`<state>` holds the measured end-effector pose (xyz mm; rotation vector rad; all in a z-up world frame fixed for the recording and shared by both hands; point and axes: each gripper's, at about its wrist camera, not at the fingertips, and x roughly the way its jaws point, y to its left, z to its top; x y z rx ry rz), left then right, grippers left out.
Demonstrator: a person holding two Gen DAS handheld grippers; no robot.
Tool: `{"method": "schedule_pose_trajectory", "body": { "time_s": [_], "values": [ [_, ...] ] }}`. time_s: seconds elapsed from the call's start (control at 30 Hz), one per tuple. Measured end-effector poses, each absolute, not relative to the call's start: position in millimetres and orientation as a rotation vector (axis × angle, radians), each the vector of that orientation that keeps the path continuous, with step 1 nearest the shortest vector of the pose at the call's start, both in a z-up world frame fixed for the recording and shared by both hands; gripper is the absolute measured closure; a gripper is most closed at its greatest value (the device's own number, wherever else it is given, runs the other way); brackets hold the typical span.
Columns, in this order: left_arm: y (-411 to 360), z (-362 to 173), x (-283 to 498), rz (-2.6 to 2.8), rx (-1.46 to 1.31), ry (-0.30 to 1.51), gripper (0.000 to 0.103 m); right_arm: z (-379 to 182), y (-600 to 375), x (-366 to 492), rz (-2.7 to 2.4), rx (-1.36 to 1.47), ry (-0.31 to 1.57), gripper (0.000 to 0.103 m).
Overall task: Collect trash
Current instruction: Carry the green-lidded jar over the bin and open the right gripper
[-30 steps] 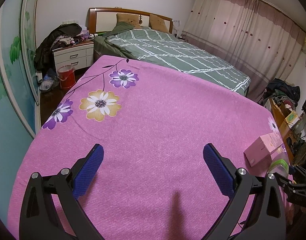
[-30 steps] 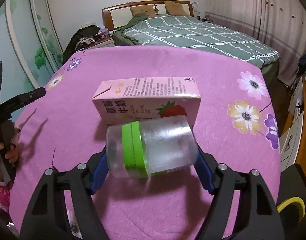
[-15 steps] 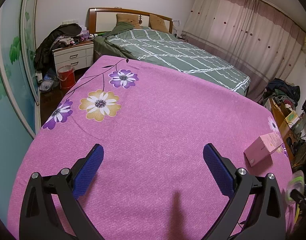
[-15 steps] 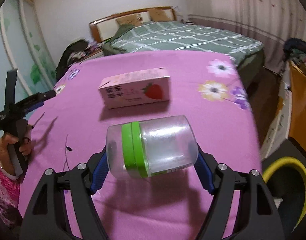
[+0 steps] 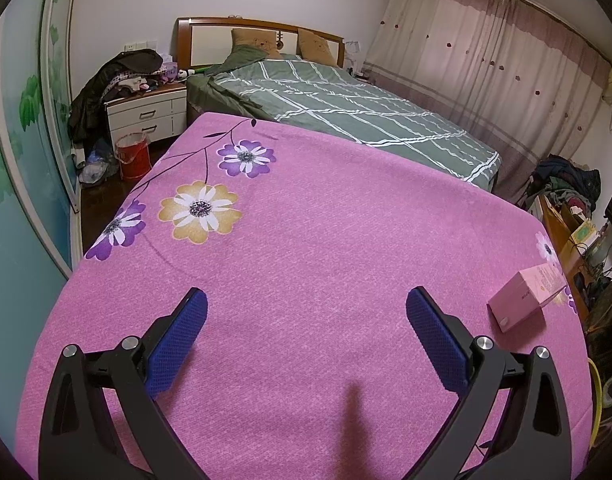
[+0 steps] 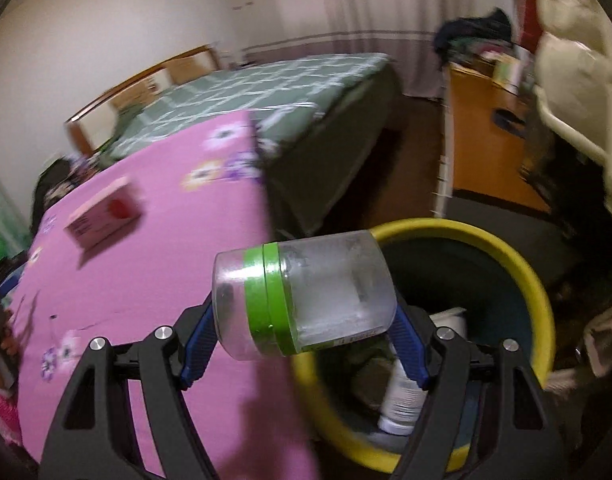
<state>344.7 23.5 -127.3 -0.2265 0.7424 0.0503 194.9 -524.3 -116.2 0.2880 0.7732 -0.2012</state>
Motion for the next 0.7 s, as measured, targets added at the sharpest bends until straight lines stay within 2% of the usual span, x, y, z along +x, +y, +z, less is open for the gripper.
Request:
{"method": "schedule_pose_trajectory", "body": {
  "time_s": [0.23,0.3,0.37,0.7],
  "values": [
    [24,-127,345,0.053,-0.230,0.745,0.005,-137,-562,187,-0.307,0.317,0.828,0.030],
    [23,-127,345,0.053,-0.228,0.745,0.005,-139,-566,186,-0.336,0.323,0.812,0.021],
    [24,-127,345,0.053,-0.226,0.745,0.005,-135,-566,186,-0.334,0.336,0.790,0.019],
    [20,-126,345,0.043,-0.208,0.740,0.005,-104,-477,232,-0.135,0.262,0.687,0.019]
  ]
}}
